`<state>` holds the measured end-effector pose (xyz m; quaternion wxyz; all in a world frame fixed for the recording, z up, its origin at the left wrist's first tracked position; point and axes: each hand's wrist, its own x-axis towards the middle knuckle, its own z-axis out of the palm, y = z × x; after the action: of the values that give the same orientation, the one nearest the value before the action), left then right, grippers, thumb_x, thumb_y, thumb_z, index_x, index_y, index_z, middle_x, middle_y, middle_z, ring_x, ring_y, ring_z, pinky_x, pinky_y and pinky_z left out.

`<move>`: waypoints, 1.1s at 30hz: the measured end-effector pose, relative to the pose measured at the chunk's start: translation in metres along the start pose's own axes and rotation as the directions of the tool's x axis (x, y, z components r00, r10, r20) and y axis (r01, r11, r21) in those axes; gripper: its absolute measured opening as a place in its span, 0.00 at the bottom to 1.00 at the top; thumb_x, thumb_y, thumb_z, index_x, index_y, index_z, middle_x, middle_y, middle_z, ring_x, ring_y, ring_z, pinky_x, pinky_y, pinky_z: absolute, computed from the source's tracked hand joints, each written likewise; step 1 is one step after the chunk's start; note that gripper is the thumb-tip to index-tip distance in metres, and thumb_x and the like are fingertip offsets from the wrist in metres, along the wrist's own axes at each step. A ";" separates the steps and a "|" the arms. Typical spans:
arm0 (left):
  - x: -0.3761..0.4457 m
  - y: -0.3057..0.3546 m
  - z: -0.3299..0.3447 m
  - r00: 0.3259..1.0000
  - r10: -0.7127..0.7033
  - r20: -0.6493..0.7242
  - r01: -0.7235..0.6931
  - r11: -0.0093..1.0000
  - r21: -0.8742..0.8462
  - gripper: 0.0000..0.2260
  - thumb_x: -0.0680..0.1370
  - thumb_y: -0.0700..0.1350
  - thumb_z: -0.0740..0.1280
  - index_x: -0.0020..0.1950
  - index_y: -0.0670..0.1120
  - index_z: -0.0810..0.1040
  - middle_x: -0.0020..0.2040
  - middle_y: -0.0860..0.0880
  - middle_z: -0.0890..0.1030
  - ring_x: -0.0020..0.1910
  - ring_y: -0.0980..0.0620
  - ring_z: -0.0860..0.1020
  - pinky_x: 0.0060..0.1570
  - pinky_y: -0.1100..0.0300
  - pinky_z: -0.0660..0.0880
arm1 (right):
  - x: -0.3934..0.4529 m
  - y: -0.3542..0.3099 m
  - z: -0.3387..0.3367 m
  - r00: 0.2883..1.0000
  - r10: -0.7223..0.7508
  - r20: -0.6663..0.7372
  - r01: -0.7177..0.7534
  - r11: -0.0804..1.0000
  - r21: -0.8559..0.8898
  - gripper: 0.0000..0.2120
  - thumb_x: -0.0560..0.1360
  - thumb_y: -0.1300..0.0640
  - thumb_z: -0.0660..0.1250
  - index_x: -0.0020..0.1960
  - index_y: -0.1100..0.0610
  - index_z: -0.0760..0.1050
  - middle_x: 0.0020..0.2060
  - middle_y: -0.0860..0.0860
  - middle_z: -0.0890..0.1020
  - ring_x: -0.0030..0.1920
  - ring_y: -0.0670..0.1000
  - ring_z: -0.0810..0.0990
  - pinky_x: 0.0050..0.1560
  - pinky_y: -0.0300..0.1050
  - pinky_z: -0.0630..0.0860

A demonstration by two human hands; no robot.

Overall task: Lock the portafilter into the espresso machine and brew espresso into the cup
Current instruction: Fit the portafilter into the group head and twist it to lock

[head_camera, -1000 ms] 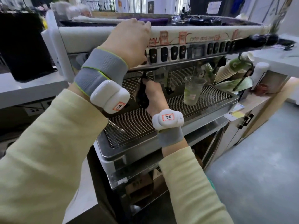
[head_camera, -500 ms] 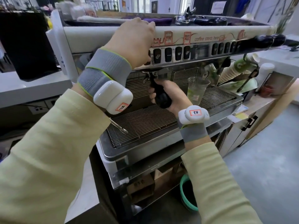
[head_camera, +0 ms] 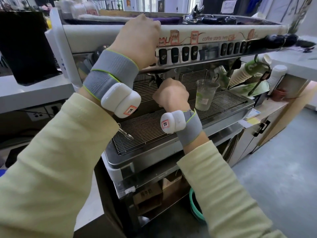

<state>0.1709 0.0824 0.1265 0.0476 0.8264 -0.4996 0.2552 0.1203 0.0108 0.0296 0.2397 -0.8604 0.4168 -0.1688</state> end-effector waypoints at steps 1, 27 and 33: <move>0.000 0.000 0.000 1.000 -0.003 -0.001 0.003 1.000 -0.007 0.28 0.72 0.46 0.70 0.67 0.38 0.65 0.63 0.36 0.72 0.62 0.37 0.69 0.61 0.43 0.68 | -0.001 0.001 -0.002 1.000 -0.017 -0.005 0.017 1.000 -0.001 0.11 0.71 0.59 0.63 0.51 0.59 0.78 0.52 0.56 0.82 0.54 0.58 0.79 0.45 0.45 0.72; -0.003 0.000 -0.002 1.000 0.008 -0.019 -0.008 1.000 -0.029 0.27 0.70 0.48 0.72 0.64 0.39 0.68 0.59 0.37 0.75 0.59 0.37 0.70 0.59 0.44 0.68 | -0.011 0.037 -0.017 0.933 -0.352 -0.073 0.329 0.919 -0.217 0.11 0.67 0.59 0.67 0.46 0.63 0.76 0.46 0.62 0.81 0.50 0.64 0.79 0.42 0.45 0.68; -0.005 -0.001 -0.002 1.000 -0.009 -0.022 0.008 0.999 -0.048 0.27 0.70 0.47 0.72 0.64 0.39 0.68 0.61 0.38 0.74 0.61 0.39 0.69 0.61 0.46 0.67 | -0.004 0.040 -0.016 0.929 -0.367 -0.054 0.350 0.916 -0.197 0.10 0.67 0.56 0.68 0.43 0.62 0.74 0.45 0.61 0.81 0.48 0.63 0.79 0.42 0.44 0.69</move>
<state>0.1692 0.0879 0.1265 0.0740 0.8242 -0.5017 0.2522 0.0847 -0.0115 0.0204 0.1051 -0.9322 0.2762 -0.2089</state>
